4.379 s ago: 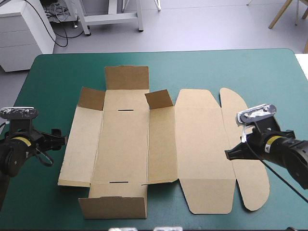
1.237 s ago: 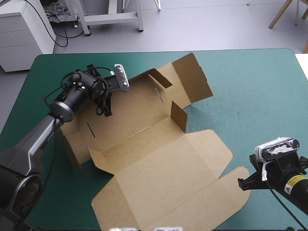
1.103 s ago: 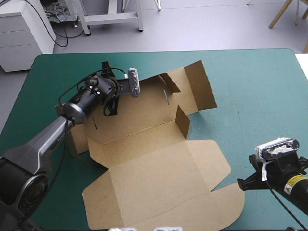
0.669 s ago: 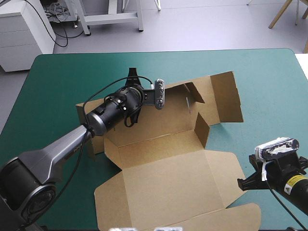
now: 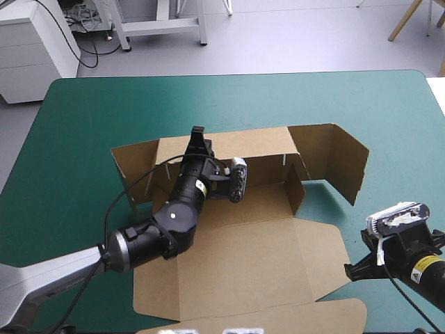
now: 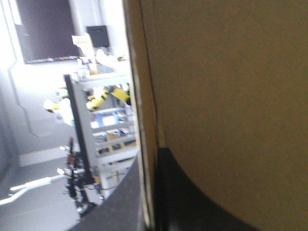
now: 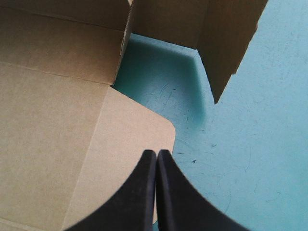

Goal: Fold the box

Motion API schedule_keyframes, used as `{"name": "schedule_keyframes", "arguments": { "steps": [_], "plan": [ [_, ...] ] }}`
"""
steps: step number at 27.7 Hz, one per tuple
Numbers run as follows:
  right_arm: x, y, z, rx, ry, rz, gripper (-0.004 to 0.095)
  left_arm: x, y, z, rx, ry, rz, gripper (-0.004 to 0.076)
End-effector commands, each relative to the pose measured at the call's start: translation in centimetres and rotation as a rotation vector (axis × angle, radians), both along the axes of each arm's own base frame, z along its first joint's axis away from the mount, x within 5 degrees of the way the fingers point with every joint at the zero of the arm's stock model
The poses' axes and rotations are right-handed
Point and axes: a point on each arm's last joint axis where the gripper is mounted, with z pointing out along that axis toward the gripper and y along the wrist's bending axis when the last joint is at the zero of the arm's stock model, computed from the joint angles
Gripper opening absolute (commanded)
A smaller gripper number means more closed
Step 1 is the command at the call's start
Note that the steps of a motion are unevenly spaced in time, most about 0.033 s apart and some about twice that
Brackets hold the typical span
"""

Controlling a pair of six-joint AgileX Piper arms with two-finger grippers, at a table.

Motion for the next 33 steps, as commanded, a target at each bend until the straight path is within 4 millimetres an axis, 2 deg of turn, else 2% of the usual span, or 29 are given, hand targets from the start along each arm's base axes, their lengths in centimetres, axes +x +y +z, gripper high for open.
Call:
{"name": "schedule_keyframes", "arguments": {
  "steps": [1,5,12,14,19,22,24,27,30,33],
  "plan": [
    [0.2,0.1,1.0,0.013,-0.069,0.006,-0.0019,-1.9,-0.1,1.7,0.010,-0.227,-0.084,-0.0010],
    [0.3,0.1,1.2,0.019,-0.090,0.007,-0.0019,-2.2,0.2,0.3,0.031,-0.199,-0.083,-0.0010],
    [0.7,0.2,1.8,0.042,-0.173,0.011,0.0010,-2.2,0.3,0.3,0.019,-0.195,-0.076,-0.0010],
    [0.9,0.3,1.9,0.044,-0.183,0.010,0.0087,-2.2,0.3,0.3,0.019,-0.195,-0.076,-0.0010],
    [2.0,0.9,2.5,0.143,-0.231,-0.018,0.0607,-2.2,0.3,0.3,0.019,-0.196,-0.077,-0.0010],
    [3.2,1.4,2.3,0.142,-0.220,-0.019,0.0835,-2.2,0.3,0.3,0.019,-0.196,-0.077,-0.0010],
    [4.2,1.7,2.1,0.147,-0.185,-0.036,0.0891,-2.2,0.3,0.3,0.019,-0.196,-0.077,-0.0010],
    [6.3,2.5,2.6,0.136,-0.146,-0.046,0.0891,-2.2,0.2,0.3,0.018,-0.195,-0.079,-0.0010],
    [8.6,3.4,4.1,0.138,-0.140,-0.053,0.0891,-2.2,0.2,0.2,0.020,-0.193,-0.080,-0.0010],
    [11.1,4.1,6.5,0.101,-0.149,-0.064,0.0891,-2.2,0.2,0.2,0.020,-0.193,-0.080,-0.0010]
  ]
}}
